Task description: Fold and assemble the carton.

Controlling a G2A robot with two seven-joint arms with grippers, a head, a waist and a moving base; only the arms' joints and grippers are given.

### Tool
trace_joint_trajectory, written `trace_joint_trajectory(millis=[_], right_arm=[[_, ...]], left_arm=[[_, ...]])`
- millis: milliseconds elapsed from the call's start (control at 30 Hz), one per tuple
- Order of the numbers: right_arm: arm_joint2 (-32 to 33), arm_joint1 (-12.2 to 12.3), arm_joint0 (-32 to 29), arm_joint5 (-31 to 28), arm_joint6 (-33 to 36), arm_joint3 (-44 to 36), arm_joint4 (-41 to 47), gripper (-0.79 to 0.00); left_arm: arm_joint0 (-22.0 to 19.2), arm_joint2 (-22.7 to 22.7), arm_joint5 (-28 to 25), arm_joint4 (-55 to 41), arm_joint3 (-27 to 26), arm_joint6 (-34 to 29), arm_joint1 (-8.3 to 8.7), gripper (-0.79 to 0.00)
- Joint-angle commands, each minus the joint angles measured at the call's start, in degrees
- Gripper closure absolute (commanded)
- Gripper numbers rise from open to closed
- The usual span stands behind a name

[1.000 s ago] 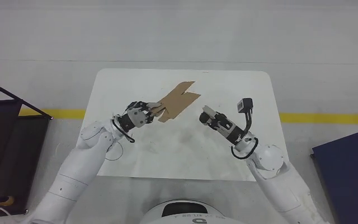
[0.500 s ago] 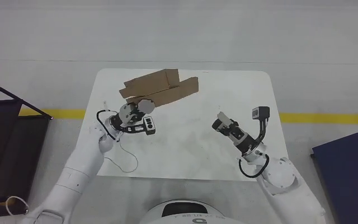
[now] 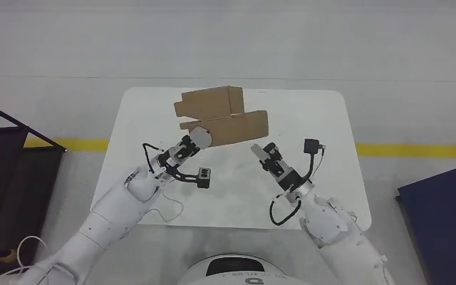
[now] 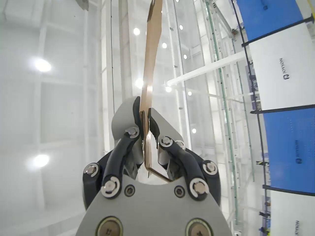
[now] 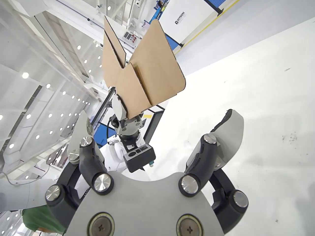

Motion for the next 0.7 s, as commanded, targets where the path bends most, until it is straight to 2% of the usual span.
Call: trace_joint_trajectory(millis=[0, 167, 300, 367, 533, 667], right_arm=[[-0.44, -0.2, 0.62, -0.62, -0.32, 0.7, 0.48, -0.785], [-1.07, -0.67, 1.29, -3.0, -2.19, 2.09, 1.73, -0.785], [-1.19, -0.93, 1.52, -3.54, -2.85, 2.61, 2.16, -0.739], [-1.14, -1.02, 1.55, -4.21, -3.07, 2.71, 2.22, -0.594], [-0.83, -1.17, 1.06, -5.81, -4.01, 2.74, 1.42, -0.379], [-0.5, -1.26, 0.5, -6.92, -4.65, 2.55, 0.75, -0.314]], left_arm=[[1.07, 0.72, 0.0, 0.13, -0.8, -1.93, 0.07, 0.0], [2.0, 2.56, 0.0, 0.13, -1.05, -2.75, 0.36, 0.0], [2.4, 4.11, 0.0, 0.13, -1.89, -5.77, 0.42, 0.0], [2.45, 4.88, 0.0, 0.13, -2.16, -7.25, 0.5, 0.0], [1.95, 6.69, 0.0, 0.13, -2.12, -10.15, 0.85, 0.0], [1.35, 8.11, 0.0, 0.13, -1.89, -11.77, 1.15, 0.0]])
